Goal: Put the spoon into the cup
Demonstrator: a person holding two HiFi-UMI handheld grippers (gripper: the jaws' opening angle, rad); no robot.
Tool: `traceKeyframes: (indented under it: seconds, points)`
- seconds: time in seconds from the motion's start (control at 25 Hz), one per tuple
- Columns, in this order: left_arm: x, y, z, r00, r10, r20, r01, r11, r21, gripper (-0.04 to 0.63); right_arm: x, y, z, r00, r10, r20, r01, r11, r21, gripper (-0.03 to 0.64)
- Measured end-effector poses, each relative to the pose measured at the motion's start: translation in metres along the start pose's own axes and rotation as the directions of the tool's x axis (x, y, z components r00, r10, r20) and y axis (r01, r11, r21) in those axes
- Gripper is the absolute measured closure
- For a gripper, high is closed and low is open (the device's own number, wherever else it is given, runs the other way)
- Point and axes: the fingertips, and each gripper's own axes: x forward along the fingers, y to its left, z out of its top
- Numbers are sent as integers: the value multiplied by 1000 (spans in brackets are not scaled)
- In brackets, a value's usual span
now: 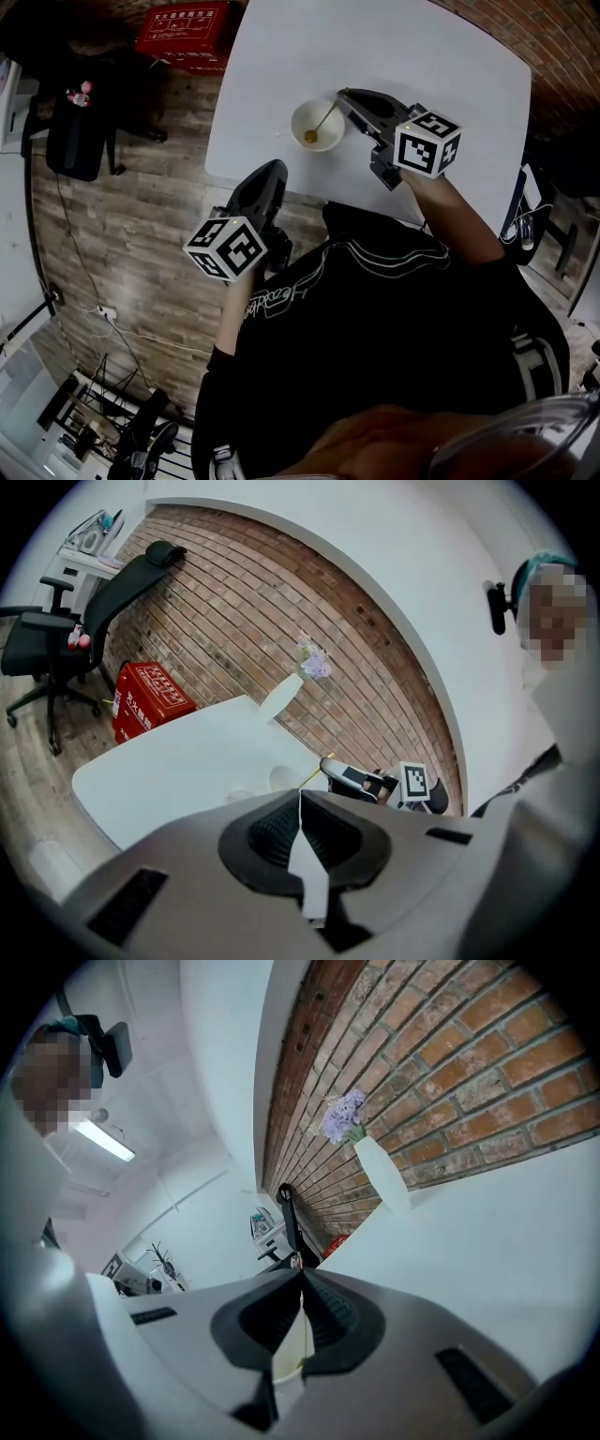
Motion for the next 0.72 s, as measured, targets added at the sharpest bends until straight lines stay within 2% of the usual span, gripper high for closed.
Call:
traceKeyframes:
  seconds: [0.2, 0.72]
  points:
    - [3, 6, 0, 1000, 10, 6, -10, 1000, -14, 588, 3, -4, -6, 1000, 6, -24, -6, 1000, -2, 617]
    - [-2, 12, -4, 999, 44, 4, -45, 999, 28, 588, 3, -17, -12, 1000, -27, -11, 28, 998, 48, 615]
